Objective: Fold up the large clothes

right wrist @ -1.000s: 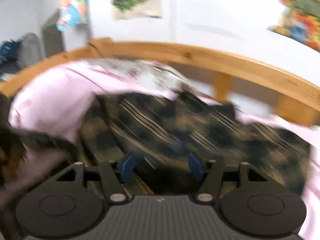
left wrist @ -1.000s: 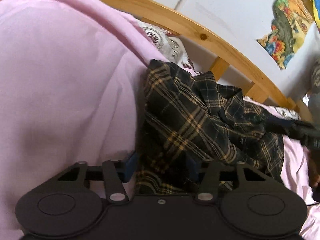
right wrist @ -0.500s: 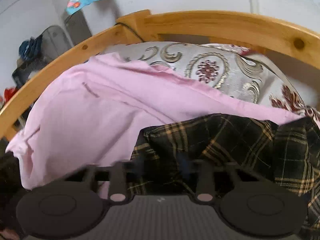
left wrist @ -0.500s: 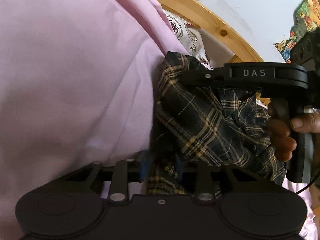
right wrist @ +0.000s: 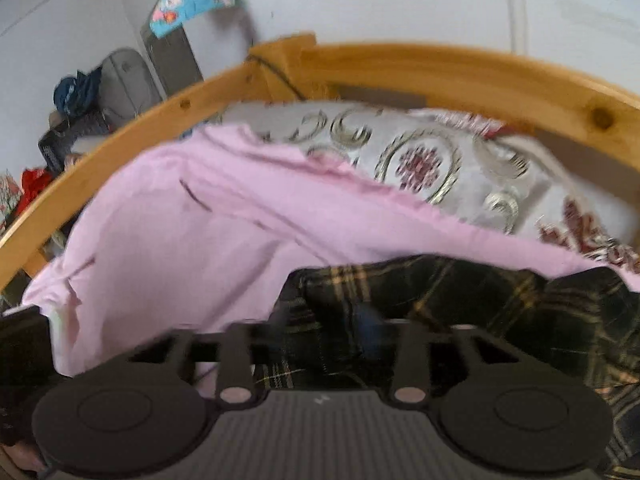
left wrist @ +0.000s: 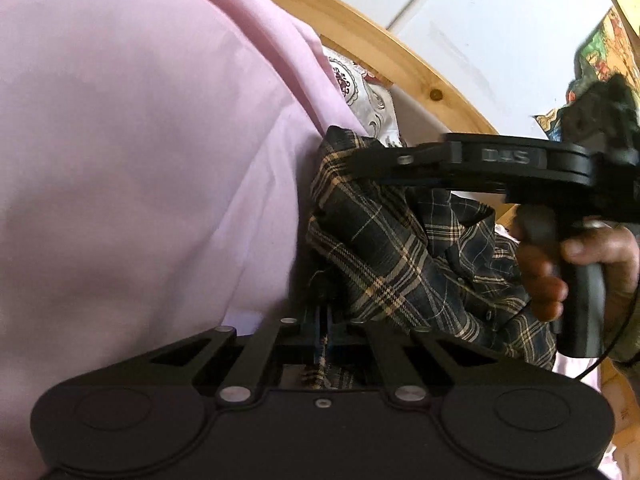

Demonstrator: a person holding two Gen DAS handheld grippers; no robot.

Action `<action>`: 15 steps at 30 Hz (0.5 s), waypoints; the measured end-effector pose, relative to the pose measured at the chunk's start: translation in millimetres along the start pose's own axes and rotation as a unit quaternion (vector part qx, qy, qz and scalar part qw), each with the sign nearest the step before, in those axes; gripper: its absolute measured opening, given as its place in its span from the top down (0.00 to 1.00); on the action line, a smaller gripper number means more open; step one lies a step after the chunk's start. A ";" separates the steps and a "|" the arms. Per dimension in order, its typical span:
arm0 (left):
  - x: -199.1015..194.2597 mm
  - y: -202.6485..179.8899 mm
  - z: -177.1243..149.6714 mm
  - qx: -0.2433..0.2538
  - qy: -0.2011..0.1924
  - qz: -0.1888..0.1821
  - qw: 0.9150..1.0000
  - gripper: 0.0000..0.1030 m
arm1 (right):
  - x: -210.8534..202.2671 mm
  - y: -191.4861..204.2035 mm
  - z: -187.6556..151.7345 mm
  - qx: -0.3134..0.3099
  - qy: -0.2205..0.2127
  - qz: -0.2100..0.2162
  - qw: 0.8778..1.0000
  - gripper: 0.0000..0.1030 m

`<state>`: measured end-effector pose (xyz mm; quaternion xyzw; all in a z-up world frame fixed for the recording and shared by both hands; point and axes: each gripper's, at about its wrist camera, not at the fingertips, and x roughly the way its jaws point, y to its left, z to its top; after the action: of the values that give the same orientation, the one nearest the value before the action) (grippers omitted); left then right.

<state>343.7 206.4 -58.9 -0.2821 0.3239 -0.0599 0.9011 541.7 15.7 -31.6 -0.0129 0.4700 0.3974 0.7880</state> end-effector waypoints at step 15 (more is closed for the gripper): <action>-7.7 -2.8 -9.4 0.018 -0.045 0.029 0.998 1.00 | -47.2 1.6 30.8 -0.024 -0.090 -0.015 0.996 0.99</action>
<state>332.0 201.9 -59.0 -0.2585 0.2896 -0.0264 0.9212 551.8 0.0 21.6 -0.0027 0.3874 0.3960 0.8325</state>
